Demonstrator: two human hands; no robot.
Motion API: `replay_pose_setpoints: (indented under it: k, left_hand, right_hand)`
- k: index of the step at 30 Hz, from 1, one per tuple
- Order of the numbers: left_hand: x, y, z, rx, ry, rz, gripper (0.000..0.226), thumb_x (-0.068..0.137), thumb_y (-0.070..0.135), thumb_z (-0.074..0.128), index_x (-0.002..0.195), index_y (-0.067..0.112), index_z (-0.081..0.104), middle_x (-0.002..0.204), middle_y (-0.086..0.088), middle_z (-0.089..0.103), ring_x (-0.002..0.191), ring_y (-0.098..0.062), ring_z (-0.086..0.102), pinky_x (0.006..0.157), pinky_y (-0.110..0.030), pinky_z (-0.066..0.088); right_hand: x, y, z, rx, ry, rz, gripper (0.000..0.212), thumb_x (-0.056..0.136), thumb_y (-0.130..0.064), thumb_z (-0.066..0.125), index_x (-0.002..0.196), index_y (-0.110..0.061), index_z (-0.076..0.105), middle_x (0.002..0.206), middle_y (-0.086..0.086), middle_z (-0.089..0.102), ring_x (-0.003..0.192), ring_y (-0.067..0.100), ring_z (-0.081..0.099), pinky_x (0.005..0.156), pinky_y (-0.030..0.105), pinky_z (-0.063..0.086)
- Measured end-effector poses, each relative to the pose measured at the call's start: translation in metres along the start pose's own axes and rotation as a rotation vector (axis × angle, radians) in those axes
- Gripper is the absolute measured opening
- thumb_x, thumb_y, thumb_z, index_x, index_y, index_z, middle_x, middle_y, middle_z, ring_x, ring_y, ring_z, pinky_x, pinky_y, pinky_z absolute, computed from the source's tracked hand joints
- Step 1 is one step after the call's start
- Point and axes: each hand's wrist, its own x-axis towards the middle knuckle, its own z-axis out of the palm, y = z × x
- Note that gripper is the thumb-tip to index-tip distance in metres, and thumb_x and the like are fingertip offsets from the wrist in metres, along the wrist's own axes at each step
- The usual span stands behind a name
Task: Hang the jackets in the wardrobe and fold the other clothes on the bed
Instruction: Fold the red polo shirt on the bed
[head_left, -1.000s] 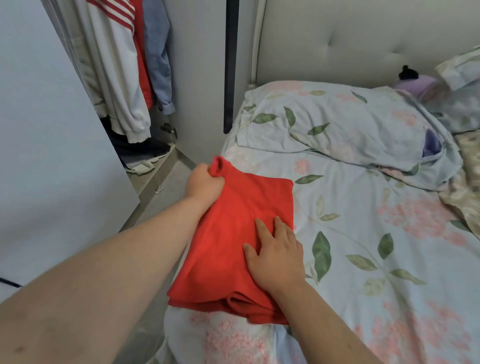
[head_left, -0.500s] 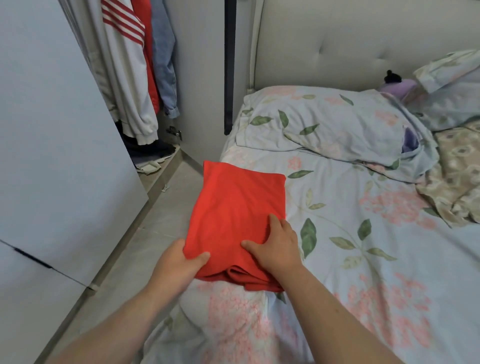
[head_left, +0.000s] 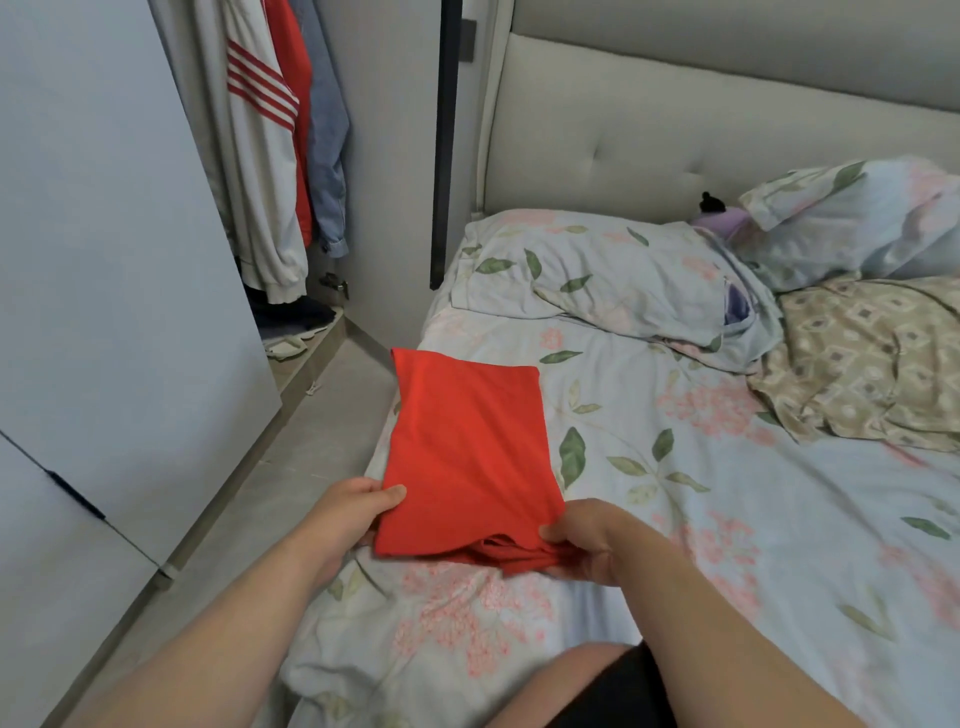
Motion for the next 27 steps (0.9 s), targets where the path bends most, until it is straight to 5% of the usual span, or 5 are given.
replay_pose_setpoints:
  k: [10,16,20,23,27]
  left_hand:
    - [0.011,-0.003,0.009,-0.072,-0.033,-0.182,0.02,0.093,0.006,0.059,0.112,0.012,0.058,0.109,-0.012,0.07,0.09,-0.023,0.069,0.054,-0.032,0.057]
    - [-0.019,0.007,0.005,-0.133,0.132,0.128,0.034,0.098,0.008,0.055,0.124,0.029,0.054,0.116,-0.004,0.061,0.079,-0.024,0.067,0.052,-0.034,0.059]
    - [-0.059,0.012,0.004,-0.39,0.067,0.132,0.022,0.099,-0.001,0.043,0.095,0.002,0.064,0.105,-0.024,0.06,0.073,-0.03,0.062,0.047,-0.028,0.056]
    - [-0.089,0.017,-0.006,-0.674,-0.046,0.11,0.037,0.082,-0.012,0.028,0.102,-0.009,0.059,0.099,-0.027,0.06,0.081,-0.036,0.06,0.057,-0.036,0.061]
    - [-0.122,0.02,-0.014,-0.713,-0.104,0.182,0.057,0.071,-0.03,0.021,0.11,-0.007,0.056,0.092,-0.026,0.065,0.08,-0.029,0.07,0.065,-0.032,0.062]
  right_hand:
    - [0.0,0.002,0.004,-0.071,0.002,-0.087,0.03,0.087,0.006,0.052,0.115,-0.001,0.057,0.112,0.021,0.065,0.09,0.032,0.069,0.074,0.041,0.062]
    - [-0.025,0.008,0.0,0.127,0.096,-0.41,0.04,0.09,0.0,0.057,0.122,-0.02,0.043,0.1,0.022,0.064,0.061,0.028,0.068,0.061,0.038,0.06]
    - [-0.055,0.017,-0.001,0.179,-0.003,-0.545,0.018,0.097,-0.001,0.05,0.1,-0.009,0.065,0.098,0.019,0.063,0.069,0.028,0.069,0.065,0.04,0.061]
    - [-0.076,0.022,-0.005,0.366,-0.185,-0.497,0.039,0.09,0.007,0.033,0.108,0.001,0.068,0.104,0.022,0.063,0.087,0.035,0.065,0.082,0.048,0.059]
    - [-0.099,0.029,-0.009,0.294,-0.292,-0.62,0.061,0.077,0.025,0.031,0.12,-0.005,0.064,0.1,0.013,0.07,0.095,0.026,0.07,0.074,0.034,0.058]
